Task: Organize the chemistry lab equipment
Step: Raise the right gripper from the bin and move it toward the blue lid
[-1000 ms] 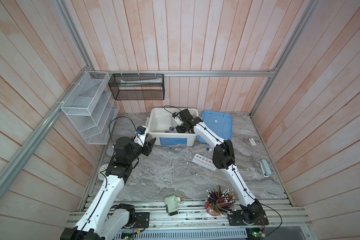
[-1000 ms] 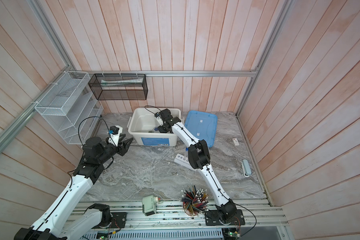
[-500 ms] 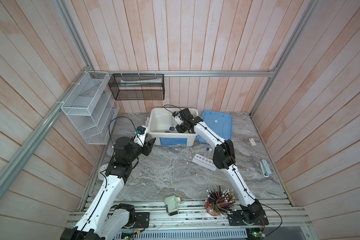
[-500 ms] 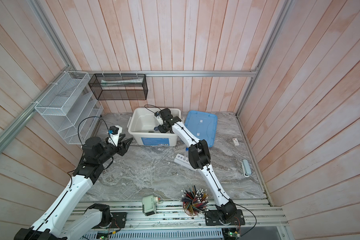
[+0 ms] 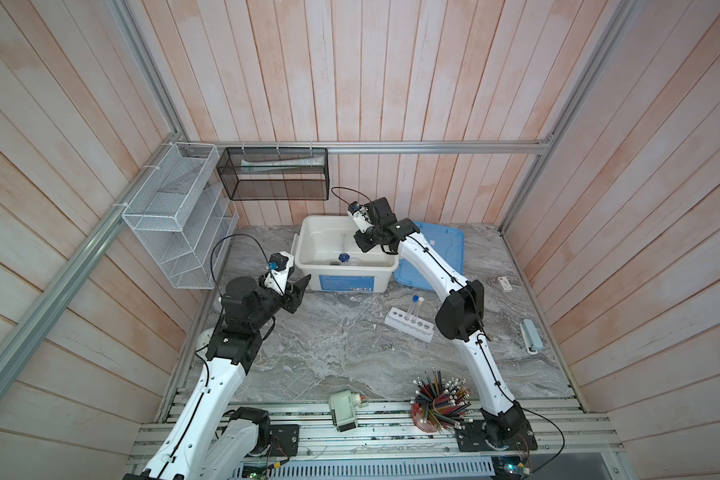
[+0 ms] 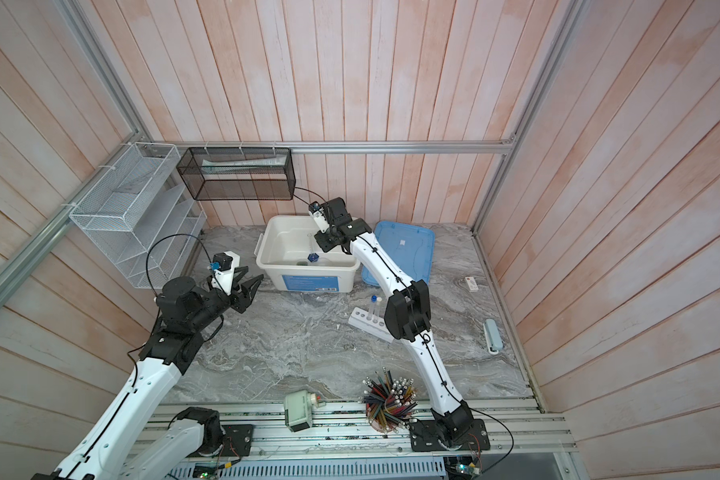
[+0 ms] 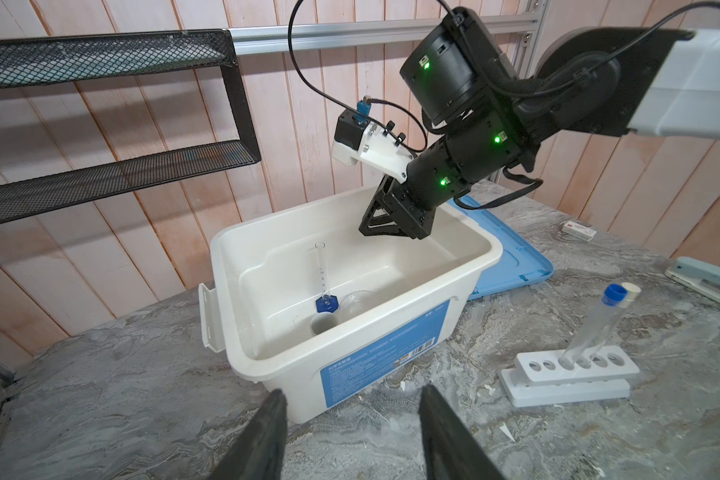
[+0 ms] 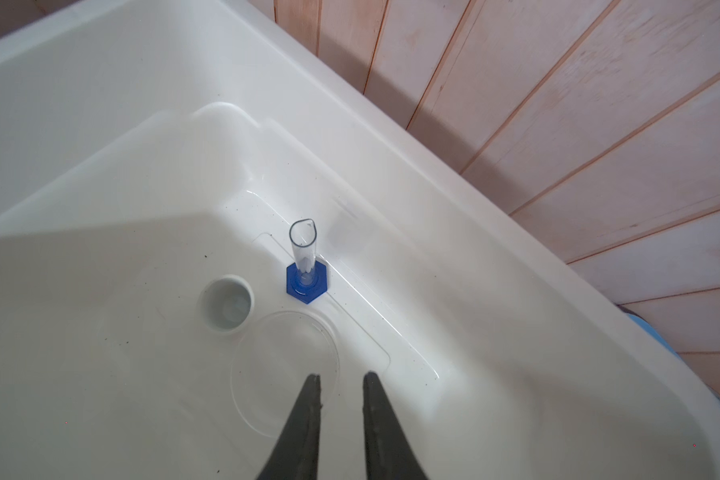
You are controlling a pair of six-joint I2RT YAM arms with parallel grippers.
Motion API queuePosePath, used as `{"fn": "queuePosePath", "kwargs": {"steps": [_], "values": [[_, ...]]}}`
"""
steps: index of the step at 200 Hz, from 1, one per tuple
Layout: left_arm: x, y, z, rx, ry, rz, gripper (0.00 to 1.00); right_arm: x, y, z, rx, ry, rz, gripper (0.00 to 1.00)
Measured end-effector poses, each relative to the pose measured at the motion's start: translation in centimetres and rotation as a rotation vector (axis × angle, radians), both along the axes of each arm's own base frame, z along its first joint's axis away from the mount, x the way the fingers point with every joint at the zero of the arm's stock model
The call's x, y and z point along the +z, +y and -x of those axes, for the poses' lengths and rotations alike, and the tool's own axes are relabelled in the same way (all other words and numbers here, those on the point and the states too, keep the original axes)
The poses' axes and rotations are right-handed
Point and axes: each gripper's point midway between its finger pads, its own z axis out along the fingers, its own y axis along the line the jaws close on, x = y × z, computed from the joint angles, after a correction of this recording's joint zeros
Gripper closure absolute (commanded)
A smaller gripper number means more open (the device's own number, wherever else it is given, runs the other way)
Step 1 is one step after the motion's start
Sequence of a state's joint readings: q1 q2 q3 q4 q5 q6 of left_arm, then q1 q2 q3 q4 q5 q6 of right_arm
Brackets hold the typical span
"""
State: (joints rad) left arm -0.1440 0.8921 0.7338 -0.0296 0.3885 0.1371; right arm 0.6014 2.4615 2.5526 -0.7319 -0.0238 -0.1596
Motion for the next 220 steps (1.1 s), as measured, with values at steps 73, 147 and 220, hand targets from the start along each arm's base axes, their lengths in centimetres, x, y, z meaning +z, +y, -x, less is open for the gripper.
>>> {"fn": "queuePosePath", "kwargs": {"steps": [73, 147, 220], "values": [[0.2, -0.4, 0.3, -0.019, 0.02, 0.043, 0.46, 8.3, -3.5, 4.2, -0.044, -0.06, -0.048, 0.74], [1.4, -0.6, -0.1, -0.012, 0.029, 0.125, 0.41, 10.3, -10.5, 8.4, -0.168, -0.062, -0.1, 0.7], [2.8, -0.3, -2.6, 0.048, 0.063, 0.293, 0.09, 5.3, -28.4, 11.6, -0.602, 0.015, -0.196, 0.63]]}}
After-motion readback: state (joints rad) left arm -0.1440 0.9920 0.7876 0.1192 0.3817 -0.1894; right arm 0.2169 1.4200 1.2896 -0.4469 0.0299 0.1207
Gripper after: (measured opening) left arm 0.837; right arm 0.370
